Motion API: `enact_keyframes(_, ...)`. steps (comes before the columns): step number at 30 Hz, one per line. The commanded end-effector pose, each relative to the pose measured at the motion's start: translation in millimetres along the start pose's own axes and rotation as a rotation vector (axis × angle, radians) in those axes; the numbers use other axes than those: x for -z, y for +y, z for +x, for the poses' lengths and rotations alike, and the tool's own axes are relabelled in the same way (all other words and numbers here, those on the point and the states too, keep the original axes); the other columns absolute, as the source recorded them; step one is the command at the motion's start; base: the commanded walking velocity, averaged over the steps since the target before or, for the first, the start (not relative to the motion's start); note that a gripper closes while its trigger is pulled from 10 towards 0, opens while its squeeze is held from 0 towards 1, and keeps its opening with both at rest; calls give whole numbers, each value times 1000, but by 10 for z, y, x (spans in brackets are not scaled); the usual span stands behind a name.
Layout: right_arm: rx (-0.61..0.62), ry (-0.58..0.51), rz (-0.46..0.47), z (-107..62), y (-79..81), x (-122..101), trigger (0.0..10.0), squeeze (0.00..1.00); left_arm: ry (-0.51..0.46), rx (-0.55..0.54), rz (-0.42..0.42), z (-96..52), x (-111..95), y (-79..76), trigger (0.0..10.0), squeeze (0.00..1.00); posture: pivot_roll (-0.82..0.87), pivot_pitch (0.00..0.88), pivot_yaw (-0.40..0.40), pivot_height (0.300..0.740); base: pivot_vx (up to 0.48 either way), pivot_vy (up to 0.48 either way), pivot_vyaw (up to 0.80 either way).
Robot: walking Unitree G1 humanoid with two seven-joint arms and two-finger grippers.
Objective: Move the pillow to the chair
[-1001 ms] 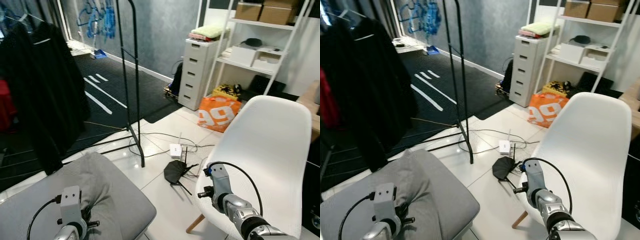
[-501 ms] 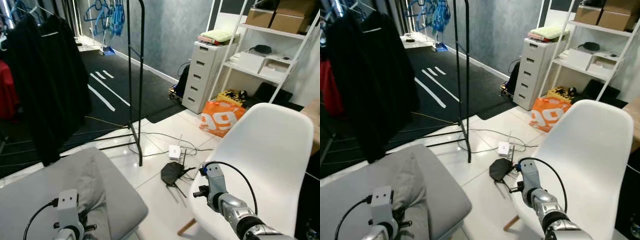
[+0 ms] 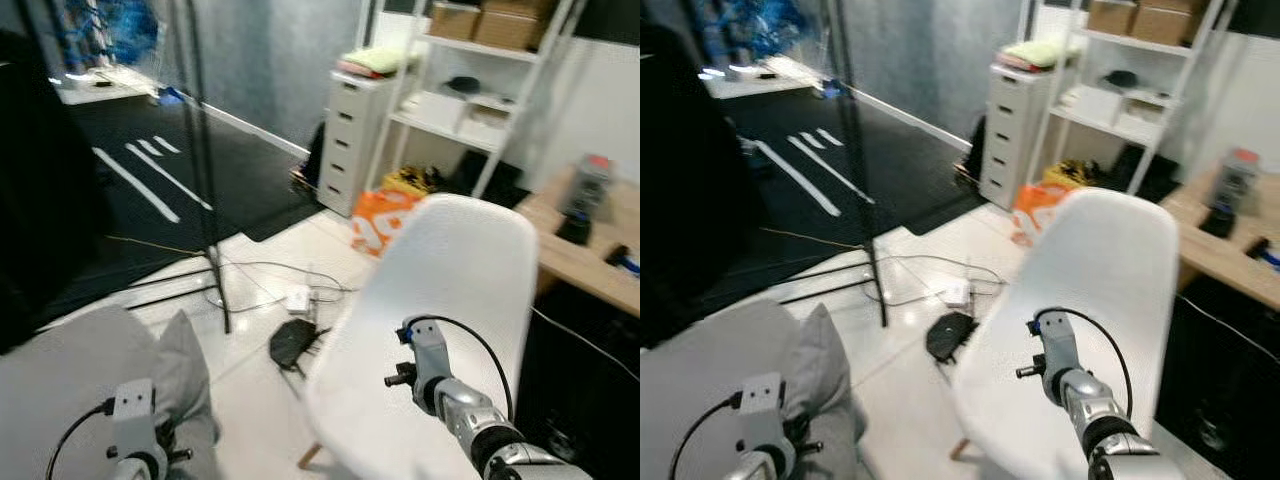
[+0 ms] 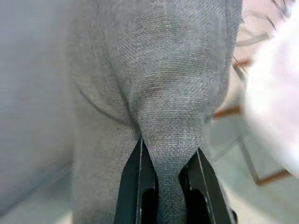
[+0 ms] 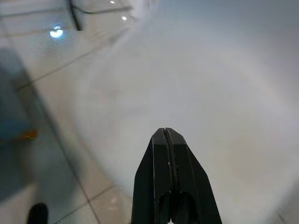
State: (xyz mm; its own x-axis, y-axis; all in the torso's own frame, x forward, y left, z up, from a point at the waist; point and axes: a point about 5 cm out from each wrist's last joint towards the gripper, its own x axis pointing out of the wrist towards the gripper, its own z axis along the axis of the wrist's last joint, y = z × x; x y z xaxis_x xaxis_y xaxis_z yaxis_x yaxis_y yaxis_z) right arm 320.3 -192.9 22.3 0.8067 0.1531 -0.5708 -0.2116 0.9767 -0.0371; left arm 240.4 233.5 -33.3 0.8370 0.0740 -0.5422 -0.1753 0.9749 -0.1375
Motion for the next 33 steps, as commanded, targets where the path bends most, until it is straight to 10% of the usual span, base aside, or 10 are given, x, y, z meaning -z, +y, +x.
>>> enact_keyframes(1,38,24,7,-37,-105,67,10000,0,-35,36,15,33,-69,-95,10000,0,-175,18,-37,740,0,-480,-700)
enact_keyframes(17,68,5,23,-44,-150,35,10000,0,-47,7,-6,34,-90,-54,10000,0,-176,22,-36,740,0,-268,-664)
enact_keyframes(33,29,-2,4,-16,-58,9,10000,0,-63,4,-6,40,-118,-58,10000,0,-176,25,-39,740,0,0,0)
